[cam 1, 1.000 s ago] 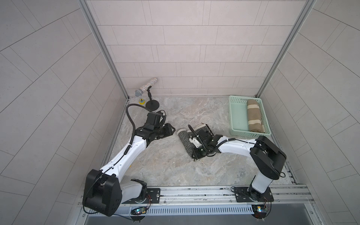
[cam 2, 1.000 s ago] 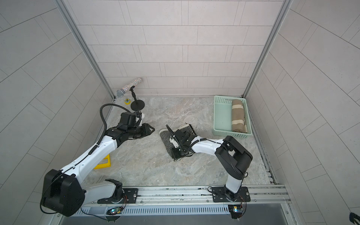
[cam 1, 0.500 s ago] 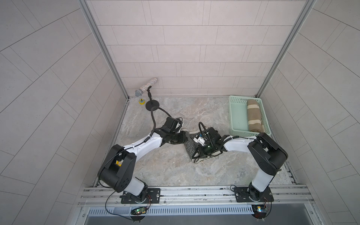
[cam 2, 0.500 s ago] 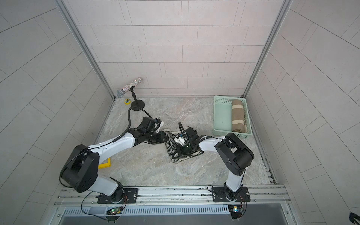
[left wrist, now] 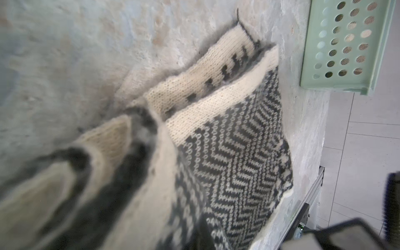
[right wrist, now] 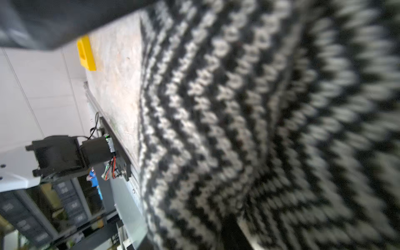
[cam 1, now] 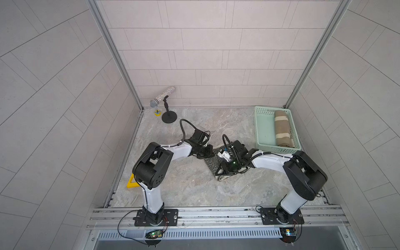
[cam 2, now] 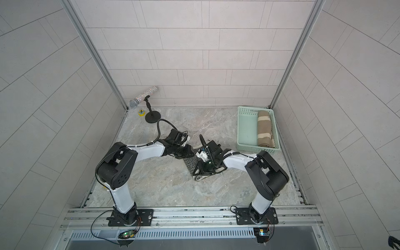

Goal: Roll up the scarf and place it into the basket
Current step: Roll the scarf at the center of the board.

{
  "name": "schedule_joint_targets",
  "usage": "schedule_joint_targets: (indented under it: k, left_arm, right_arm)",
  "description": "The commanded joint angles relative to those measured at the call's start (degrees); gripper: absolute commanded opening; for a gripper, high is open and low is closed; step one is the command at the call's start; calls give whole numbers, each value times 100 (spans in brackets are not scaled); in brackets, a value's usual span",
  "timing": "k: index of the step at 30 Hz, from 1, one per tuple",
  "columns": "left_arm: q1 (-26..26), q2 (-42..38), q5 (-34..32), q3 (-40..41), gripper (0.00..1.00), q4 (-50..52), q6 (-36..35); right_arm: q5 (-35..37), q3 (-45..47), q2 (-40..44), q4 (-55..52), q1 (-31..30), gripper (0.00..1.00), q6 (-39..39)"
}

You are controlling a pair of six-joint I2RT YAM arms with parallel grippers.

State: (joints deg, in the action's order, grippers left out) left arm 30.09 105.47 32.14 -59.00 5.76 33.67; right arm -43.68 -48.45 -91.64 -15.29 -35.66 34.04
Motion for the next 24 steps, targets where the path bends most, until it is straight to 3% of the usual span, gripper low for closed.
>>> schedule_joint_targets:
  k: [1, 4, 7, 13, 17, 24]
  left_arm:
    - [15, 187, -155, -22, 0, 142, -21]
    - [14, 261, -96, -18, 0, 93, -7]
    - [8, 296, -35, -23, 0, 116, -22]
    - [15, 349, 86, -38, 0, 198, -35]
    - [15, 412, 165, -51, 0, 198, -11]
    - [15, 484, 251, -95, 0, 198, -18]
  right_arm:
    - [1493, -193, 763, -1501, -64, 49, -360]
    - [2927, -394, 1408, -2054, -534, 55, -473]
    - [4627, -732, 1689, -2501, -1449, 60, -610]
    - [7282, -1435, 1065, -2970, -3153, 68, -907]
    - [8234, -1867, 217, -3066, -3740, 76, -1049]
    - [8430, -2152, -926, -2718, -3913, 80, -1490]
